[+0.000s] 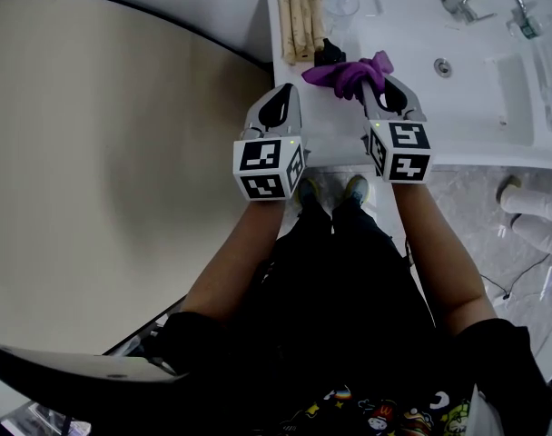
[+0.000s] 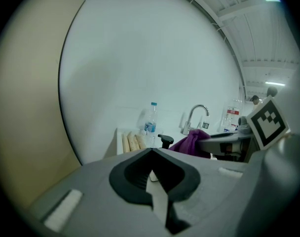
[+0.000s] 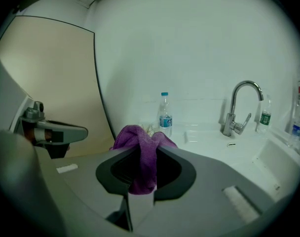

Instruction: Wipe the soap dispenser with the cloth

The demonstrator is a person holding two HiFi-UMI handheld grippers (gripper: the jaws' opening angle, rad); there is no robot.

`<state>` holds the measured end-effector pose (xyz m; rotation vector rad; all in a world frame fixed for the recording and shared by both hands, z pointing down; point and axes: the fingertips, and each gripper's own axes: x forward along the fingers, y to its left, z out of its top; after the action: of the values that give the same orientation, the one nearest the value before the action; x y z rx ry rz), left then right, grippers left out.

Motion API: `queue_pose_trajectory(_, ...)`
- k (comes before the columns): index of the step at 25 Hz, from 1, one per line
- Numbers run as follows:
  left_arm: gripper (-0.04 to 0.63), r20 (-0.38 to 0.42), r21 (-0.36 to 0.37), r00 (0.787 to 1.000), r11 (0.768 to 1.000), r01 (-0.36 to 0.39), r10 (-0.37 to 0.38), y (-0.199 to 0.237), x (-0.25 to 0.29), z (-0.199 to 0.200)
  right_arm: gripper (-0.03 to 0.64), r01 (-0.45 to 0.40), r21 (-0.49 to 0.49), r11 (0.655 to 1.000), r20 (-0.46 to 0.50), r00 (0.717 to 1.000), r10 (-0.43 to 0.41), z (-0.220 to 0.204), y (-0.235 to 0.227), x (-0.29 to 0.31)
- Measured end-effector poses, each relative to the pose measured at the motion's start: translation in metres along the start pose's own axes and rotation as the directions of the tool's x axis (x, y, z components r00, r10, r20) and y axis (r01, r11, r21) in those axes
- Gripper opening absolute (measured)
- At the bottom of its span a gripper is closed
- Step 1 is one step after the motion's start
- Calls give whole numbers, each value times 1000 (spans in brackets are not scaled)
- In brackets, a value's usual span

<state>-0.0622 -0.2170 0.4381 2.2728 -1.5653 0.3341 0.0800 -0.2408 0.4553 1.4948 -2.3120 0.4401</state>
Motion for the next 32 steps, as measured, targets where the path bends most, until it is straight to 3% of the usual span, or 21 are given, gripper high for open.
queue_pose_trajectory(6,1,14,-1,1000,1000,10,-10,2,-9,1,91,-32,-60,998,8,999,32,3,18,-39)
queue_pose_trajectory(13,0,15,5,1000,1000,9,-10,10,-30,-2,91,-110,-79,991,-91,991,103,-50,67,-31)
queue_pose_trajectory(20,0,-11,3,1000,1000,10,-10,24,-47,-24,101,-37,30,999,-88,995,39,-76,81,0)
queue_pose_trajectory(32,1,-11,7,996,996,87,-87,10,-49,-33,194,-17,54,998,-33,999,19,-60,96,-21)
